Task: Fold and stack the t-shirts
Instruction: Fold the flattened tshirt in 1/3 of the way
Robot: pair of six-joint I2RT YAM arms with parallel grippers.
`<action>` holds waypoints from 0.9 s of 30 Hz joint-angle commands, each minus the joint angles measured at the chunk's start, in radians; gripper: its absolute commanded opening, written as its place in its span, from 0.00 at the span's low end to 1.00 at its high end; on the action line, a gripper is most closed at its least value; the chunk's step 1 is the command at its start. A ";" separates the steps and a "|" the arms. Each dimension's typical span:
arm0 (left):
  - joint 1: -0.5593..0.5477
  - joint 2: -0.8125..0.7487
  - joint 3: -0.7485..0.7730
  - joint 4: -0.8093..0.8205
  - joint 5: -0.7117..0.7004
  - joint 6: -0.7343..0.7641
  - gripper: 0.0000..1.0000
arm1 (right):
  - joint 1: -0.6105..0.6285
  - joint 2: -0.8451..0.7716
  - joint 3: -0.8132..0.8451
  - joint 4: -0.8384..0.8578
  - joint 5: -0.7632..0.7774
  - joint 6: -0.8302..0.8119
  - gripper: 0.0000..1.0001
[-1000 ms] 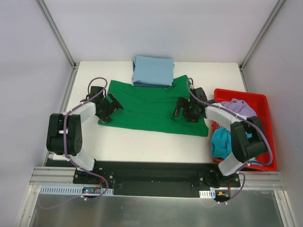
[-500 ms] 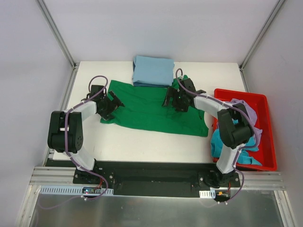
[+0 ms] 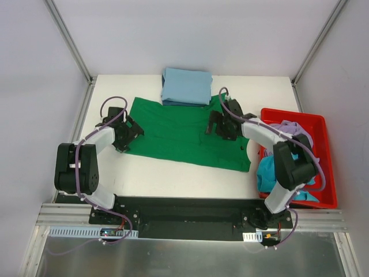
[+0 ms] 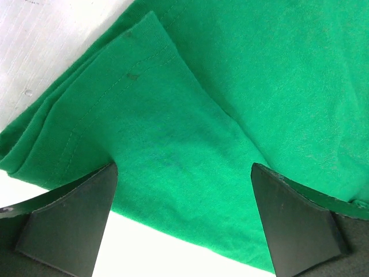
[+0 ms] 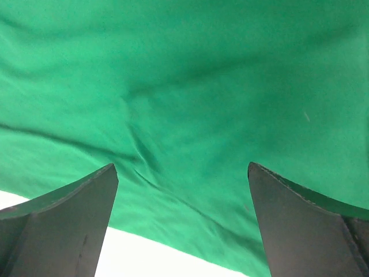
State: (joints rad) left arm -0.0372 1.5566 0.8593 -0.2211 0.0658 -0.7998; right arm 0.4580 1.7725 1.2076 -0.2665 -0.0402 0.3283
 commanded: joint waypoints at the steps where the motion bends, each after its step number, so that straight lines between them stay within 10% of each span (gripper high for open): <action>1: 0.008 0.025 0.001 -0.024 0.040 -0.018 0.99 | 0.004 -0.169 -0.186 -0.056 0.051 -0.003 0.96; 27: 0.007 -0.713 -0.509 -0.392 -0.061 -0.105 0.99 | 0.034 -0.600 -0.715 -0.157 -0.099 0.026 0.96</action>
State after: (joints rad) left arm -0.0372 0.9192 0.4156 -0.4080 0.0719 -0.8822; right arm 0.4816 1.2079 0.5640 -0.2897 -0.1234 0.3386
